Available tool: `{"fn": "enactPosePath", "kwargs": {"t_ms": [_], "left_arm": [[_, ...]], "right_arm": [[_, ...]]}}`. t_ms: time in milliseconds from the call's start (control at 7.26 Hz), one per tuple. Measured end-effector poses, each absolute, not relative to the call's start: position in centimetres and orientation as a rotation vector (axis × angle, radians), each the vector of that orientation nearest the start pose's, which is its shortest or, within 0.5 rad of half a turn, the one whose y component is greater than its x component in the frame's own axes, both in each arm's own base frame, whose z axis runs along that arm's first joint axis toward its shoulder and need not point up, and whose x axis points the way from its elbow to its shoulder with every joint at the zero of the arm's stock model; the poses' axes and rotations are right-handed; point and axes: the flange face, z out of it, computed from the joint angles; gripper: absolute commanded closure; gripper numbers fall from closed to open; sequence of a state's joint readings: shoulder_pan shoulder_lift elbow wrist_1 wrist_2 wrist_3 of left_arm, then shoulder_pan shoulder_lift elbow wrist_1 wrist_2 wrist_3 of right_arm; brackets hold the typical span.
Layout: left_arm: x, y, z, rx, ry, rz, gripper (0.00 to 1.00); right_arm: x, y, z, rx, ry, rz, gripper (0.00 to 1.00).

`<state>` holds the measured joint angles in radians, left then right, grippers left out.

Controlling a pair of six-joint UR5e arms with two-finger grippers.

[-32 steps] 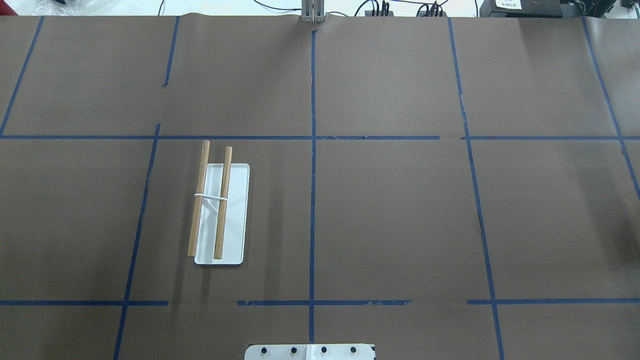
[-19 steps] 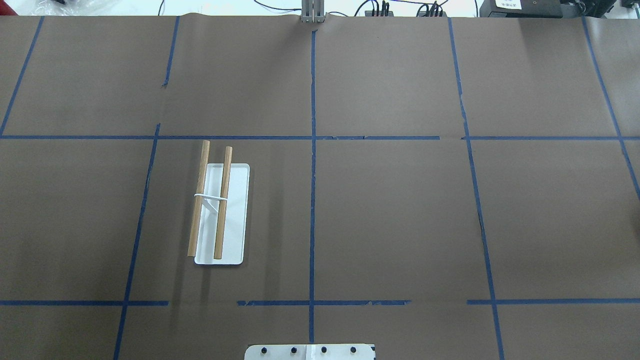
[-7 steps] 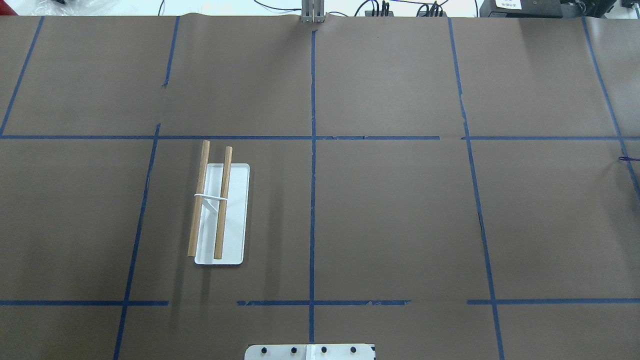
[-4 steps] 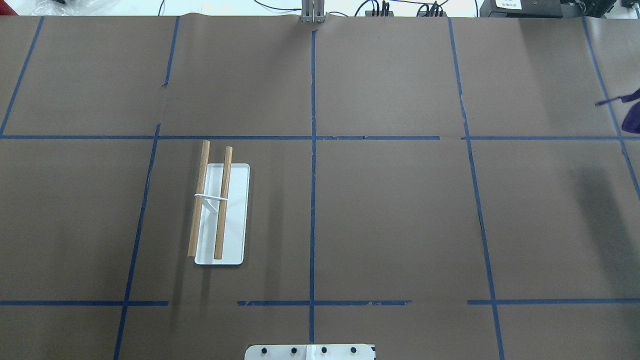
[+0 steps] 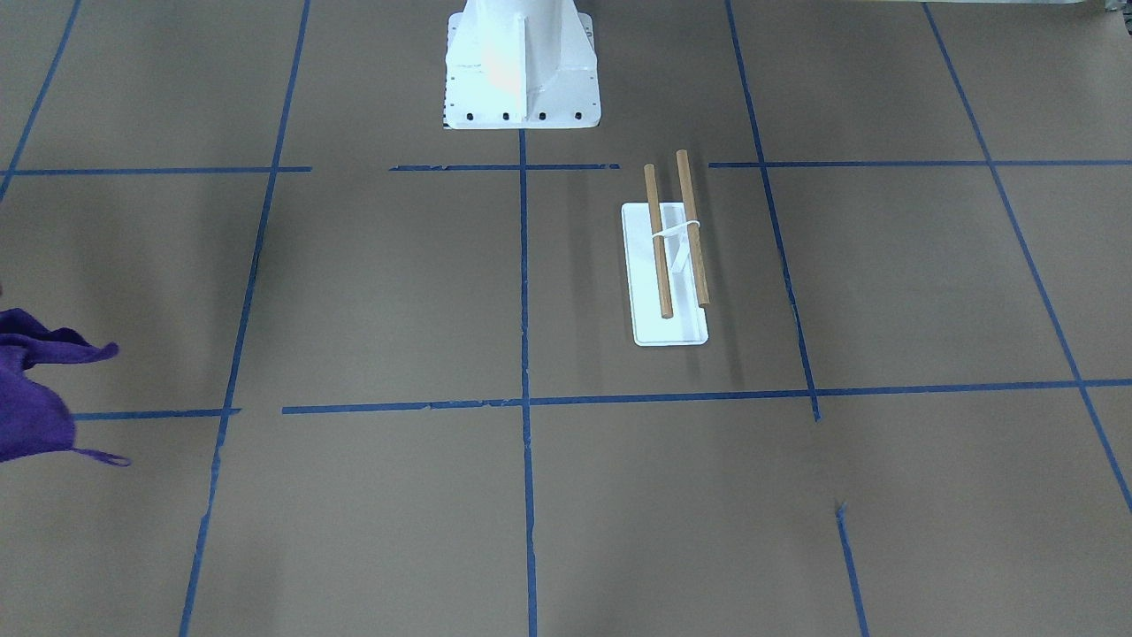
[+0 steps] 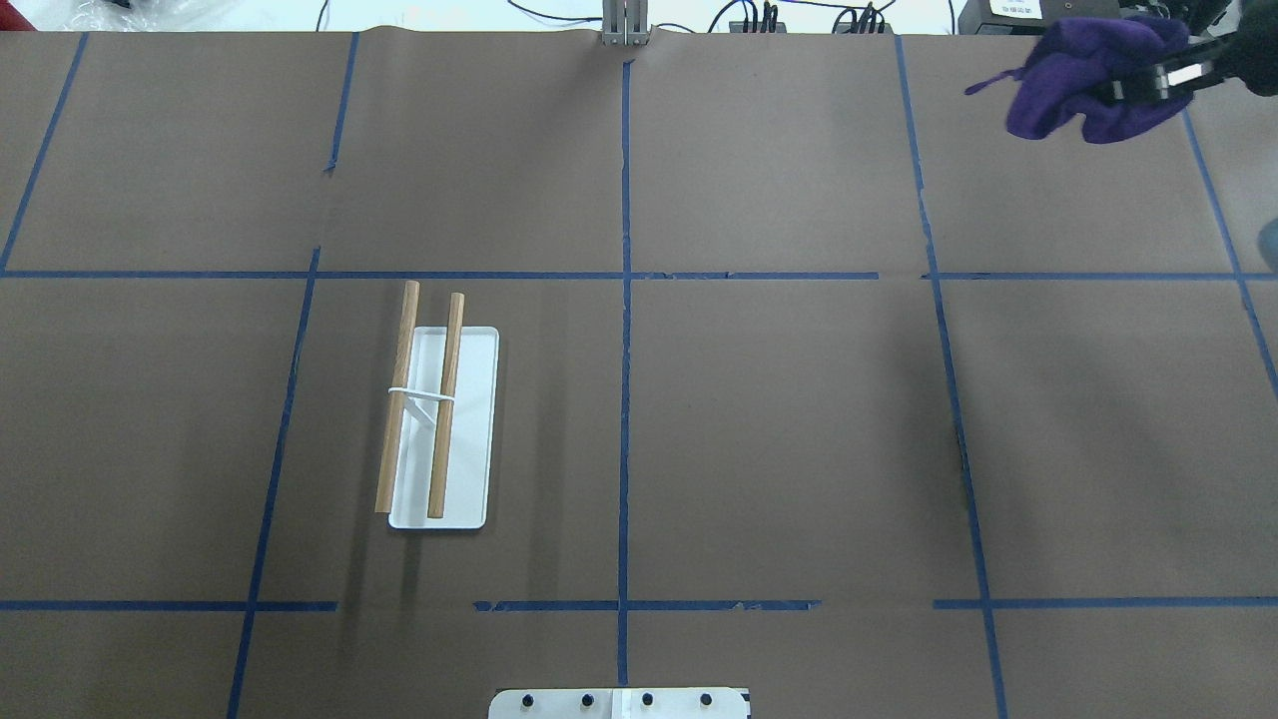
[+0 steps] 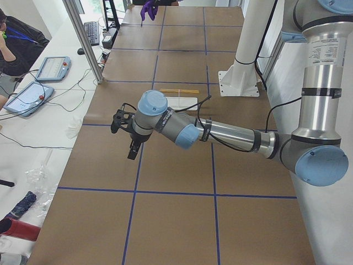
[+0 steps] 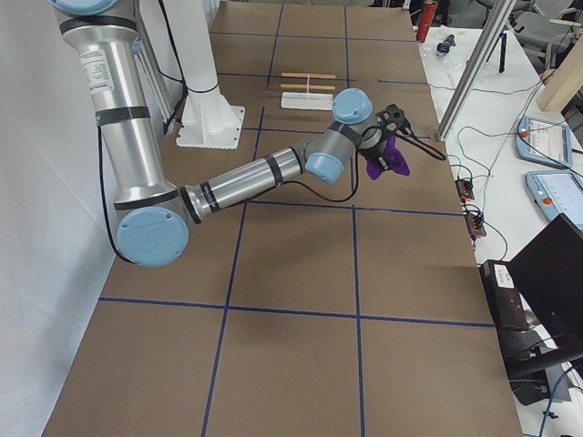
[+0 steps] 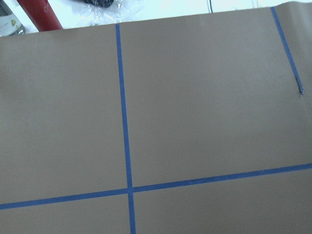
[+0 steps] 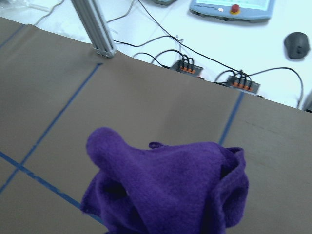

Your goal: Hang towel on rack

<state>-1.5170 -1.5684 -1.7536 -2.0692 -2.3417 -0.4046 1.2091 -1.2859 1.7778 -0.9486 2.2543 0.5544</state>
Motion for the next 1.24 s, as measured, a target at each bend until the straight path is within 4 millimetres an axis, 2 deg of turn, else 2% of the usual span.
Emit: {"fn": "enactPosePath", "kwargs": {"t_ms": [138, 275, 413, 551, 826, 1101, 1239], "left_arm": [[-2.2, -51.1, 50.6, 0.501, 0.912, -0.087, 0.0], [-0.7, -51.0, 50.2, 0.536, 0.977, -0.131, 0.0], [0.7, -50.9, 49.7, 0.551, 1.051, -0.181, 0.0], [1.7, -50.8, 49.1, 0.556, 1.121, -0.225, 0.0], [3.3, -49.7, 47.3, 0.583, 1.256, -0.266, 0.01], [5.5, -48.7, 45.4, 0.593, 1.388, -0.349, 0.01], [7.6, -48.4, 43.9, 0.591, 1.451, -0.402, 0.01]], "right_arm": [[-18.8, -56.2, 28.2, 0.718, -1.051, -0.199, 1.0], [-24.2, -54.1, 24.2, 0.761, -1.077, -0.167, 1.0], [-28.8, -51.1, 21.2, 0.798, -1.108, -0.127, 1.0], [-32.3, -48.1, 18.8, 0.825, -1.145, -0.094, 1.0], [-38.0, -42.6, 14.5, 0.881, -1.212, -0.069, 1.0], [-42.2, -37.9, 12.2, 0.921, -1.24, -0.053, 1.0], [-43.3, -36.4, 11.8, 0.929, -1.247, -0.049, 1.0]]}}
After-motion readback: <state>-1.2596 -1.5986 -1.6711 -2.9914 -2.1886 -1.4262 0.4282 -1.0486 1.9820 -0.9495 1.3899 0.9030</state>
